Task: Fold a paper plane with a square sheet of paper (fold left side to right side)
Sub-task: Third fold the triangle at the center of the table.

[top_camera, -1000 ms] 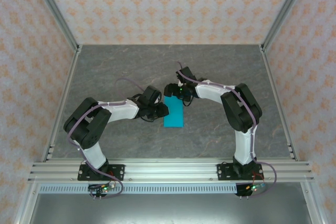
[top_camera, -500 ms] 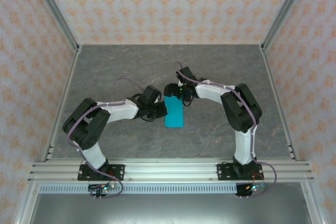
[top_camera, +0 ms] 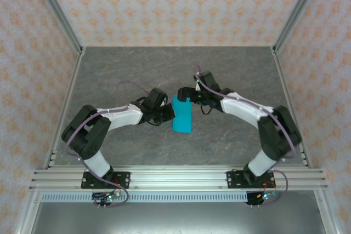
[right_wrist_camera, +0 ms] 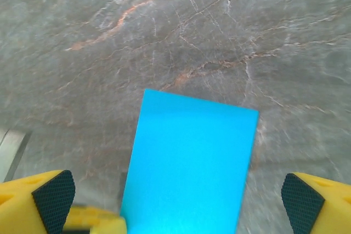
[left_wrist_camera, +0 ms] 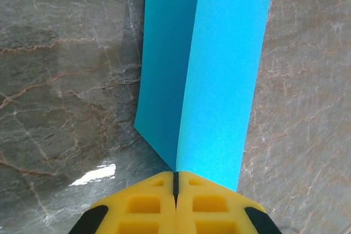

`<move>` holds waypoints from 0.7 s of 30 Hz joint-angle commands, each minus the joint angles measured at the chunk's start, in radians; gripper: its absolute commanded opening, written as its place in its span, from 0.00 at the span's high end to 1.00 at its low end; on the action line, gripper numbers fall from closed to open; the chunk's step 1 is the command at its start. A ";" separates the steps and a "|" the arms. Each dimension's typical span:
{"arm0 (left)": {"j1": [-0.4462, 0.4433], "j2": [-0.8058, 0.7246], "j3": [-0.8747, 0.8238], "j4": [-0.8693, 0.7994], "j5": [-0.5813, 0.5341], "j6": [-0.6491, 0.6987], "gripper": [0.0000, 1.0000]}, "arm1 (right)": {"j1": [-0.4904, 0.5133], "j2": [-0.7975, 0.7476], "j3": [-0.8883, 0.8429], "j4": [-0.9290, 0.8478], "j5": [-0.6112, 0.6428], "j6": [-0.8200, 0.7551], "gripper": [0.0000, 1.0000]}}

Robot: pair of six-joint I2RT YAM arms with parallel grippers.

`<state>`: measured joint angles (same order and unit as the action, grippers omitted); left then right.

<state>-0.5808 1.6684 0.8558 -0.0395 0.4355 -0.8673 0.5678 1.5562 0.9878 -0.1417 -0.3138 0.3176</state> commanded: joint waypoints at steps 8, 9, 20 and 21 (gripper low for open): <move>-0.005 -0.037 0.000 -0.006 0.024 -0.049 0.95 | 0.271 -0.524 -0.499 0.128 0.240 -0.199 0.01; -0.005 -0.037 0.003 -0.009 0.026 -0.049 0.95 | 0.310 -0.541 -0.518 0.128 0.280 -0.214 0.01; -0.005 -0.049 0.021 -0.040 0.038 -0.054 0.95 | 0.582 -0.255 -0.448 0.200 0.532 -0.377 0.04; -0.005 -0.050 0.023 -0.045 0.041 -0.052 0.95 | 0.592 -0.222 -0.434 0.208 0.545 -0.395 0.04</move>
<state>-0.5808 1.6535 0.8558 -0.0418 0.4671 -0.9127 1.1332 1.2720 0.5102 0.0044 0.1188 0.0029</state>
